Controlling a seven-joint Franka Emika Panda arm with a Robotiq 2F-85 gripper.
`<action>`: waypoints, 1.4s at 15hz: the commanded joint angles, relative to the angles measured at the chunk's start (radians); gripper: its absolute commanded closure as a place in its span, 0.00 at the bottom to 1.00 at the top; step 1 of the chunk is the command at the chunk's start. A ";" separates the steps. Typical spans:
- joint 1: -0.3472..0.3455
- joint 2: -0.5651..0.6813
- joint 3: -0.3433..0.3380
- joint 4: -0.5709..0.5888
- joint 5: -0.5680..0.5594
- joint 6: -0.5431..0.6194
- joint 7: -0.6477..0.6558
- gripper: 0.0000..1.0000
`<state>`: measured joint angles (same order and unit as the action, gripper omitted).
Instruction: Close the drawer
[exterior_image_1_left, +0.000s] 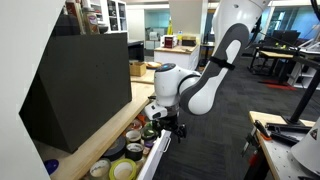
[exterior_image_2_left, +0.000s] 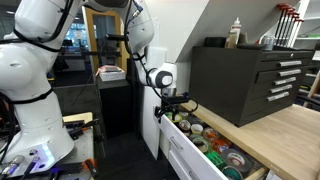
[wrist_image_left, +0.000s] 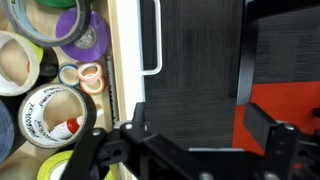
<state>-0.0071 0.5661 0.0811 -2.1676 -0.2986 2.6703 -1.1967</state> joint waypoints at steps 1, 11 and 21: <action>0.017 0.058 -0.017 0.056 -0.033 0.031 0.034 0.00; 0.009 0.184 -0.010 0.150 -0.039 0.123 0.022 0.00; 0.000 0.211 -0.010 0.153 -0.052 0.187 0.018 0.72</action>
<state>-0.0075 0.7717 0.0809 -2.0157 -0.3263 2.8192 -1.1967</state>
